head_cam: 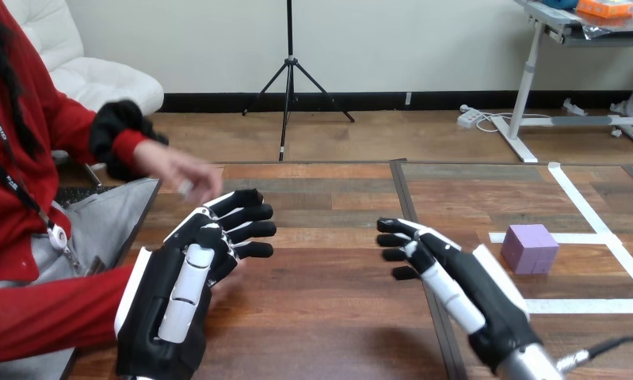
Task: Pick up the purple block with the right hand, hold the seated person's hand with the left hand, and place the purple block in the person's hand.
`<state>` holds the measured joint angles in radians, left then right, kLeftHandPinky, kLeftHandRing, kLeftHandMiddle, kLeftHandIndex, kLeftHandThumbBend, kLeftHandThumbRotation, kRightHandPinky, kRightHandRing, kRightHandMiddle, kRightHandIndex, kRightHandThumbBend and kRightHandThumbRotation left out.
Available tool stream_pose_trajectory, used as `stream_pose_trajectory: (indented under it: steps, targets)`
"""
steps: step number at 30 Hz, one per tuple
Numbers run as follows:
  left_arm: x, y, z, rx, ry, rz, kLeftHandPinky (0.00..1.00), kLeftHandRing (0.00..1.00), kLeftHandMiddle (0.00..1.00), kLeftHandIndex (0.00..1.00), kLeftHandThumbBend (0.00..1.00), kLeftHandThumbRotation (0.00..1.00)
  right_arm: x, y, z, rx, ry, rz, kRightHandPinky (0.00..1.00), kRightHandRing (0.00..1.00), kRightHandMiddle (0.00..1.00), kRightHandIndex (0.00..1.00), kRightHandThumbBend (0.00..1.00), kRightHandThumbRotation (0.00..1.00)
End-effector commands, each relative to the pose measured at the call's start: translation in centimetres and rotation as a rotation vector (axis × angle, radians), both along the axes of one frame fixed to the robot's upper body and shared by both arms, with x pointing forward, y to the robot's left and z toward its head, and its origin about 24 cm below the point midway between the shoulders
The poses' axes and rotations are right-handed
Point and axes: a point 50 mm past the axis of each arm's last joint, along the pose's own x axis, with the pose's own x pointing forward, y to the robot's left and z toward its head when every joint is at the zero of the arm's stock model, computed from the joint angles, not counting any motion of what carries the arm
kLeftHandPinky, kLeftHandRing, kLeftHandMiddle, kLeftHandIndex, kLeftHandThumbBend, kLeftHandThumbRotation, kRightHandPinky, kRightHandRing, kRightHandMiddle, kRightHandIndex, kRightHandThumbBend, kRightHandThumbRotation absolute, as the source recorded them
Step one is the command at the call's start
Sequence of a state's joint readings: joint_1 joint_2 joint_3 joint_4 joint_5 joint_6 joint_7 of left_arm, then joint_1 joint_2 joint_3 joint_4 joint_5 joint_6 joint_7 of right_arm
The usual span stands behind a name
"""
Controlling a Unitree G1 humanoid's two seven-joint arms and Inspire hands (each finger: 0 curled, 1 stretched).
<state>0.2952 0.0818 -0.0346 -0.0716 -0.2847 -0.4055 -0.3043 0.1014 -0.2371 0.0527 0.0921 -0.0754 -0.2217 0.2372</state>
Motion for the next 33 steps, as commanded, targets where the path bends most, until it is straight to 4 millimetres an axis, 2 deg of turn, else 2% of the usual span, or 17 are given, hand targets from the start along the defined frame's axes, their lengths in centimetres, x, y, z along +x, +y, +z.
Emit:
stream_pose_trajectory:
  steps: [1, 15, 21, 33]
  targets:
    - [1.1, -0.9, 1.2, -0.057, -0.061, -0.021, 0.63, 0.7, 0.7, 0.7, 0.66, 0.82, 4.9, -1.8, 4.1, -0.154, -0.182, -0.053, 0.77, 0.85, 0.86, 0.84, 0.76, 0.92]
    - [1.1, -1.0, 1.3, -0.038, -0.071, -0.018, 0.64, 0.69, 0.7, 0.68, 0.67, 0.82, 8.6, -4.3, 5.6, -0.416, -0.175, -0.052, 0.88, 0.94, 0.94, 0.92, 0.78, 0.86]
    - [1.2, -1.0, 1.3, -0.041, -0.065, -0.022, 0.63, 0.69, 0.69, 0.67, 0.69, 0.8, 9.8, -5.0, 6.1, -0.472, -0.179, -0.073, 0.87, 0.94, 0.96, 0.94, 0.79, 0.81]
    - [1.2, -0.8, 1.3, -0.039, -0.083, -0.019, 0.62, 0.68, 0.68, 0.67, 0.64, 0.8, 11.7, -6.2, 7.2, -0.607, -0.179, -0.142, 0.84, 0.96, 0.98, 0.98, 0.84, 0.79]
